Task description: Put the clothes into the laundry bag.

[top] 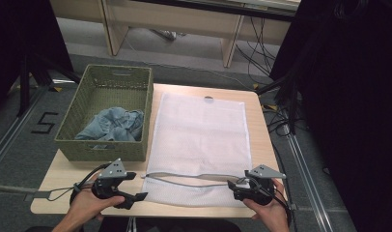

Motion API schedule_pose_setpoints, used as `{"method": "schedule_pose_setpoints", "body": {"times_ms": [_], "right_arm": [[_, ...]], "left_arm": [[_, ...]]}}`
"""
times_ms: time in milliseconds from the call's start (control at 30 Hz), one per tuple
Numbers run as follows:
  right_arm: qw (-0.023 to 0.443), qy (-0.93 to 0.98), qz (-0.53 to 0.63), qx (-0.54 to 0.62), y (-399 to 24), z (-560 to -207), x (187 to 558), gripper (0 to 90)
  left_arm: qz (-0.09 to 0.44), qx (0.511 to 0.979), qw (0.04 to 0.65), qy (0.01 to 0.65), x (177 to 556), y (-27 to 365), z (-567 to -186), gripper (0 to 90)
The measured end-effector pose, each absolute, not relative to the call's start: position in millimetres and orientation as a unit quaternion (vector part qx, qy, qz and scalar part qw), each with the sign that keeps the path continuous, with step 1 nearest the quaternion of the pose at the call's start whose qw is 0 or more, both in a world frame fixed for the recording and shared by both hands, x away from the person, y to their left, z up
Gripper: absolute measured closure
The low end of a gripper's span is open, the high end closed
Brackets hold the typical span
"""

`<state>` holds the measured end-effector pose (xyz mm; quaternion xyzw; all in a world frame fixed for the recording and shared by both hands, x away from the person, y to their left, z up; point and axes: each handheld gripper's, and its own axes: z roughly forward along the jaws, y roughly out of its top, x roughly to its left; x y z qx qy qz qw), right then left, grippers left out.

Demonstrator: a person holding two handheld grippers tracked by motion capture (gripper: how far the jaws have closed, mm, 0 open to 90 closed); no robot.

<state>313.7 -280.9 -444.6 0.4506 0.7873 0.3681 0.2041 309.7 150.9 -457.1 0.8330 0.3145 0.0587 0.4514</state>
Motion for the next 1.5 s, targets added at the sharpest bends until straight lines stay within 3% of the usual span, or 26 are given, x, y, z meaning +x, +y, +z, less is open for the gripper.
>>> {"method": "schedule_pose_setpoints", "body": {"times_ms": [433,600,1033,1200,1500], "right_arm": [[0.195,0.785,0.368,0.458,-278.4,-445.9,313.4,22.4],[0.204,0.796,0.373,0.432,-277.9,-448.6,315.9,16.1],[0.191,0.821,0.346,0.413,-269.6,-450.7,321.1,16.3],[0.213,0.836,0.323,0.389,-265.0,-454.2,337.9,16.7],[0.197,0.867,0.276,0.364,-246.6,-468.4,359.2,19.4]], "left_arm": [[0.062,0.846,0.439,0.297,310.3,149.2,-458.6,18.9],[0.063,0.848,0.432,0.301,309.6,147.9,-459.7,18.9],[0.065,0.851,0.428,0.298,310.5,148.4,-460.0,18.7],[0.062,0.852,0.424,0.302,310.4,147.4,-460.8,18.5],[0.061,0.853,0.425,0.296,311.7,148.4,-460.7,18.6]]}}
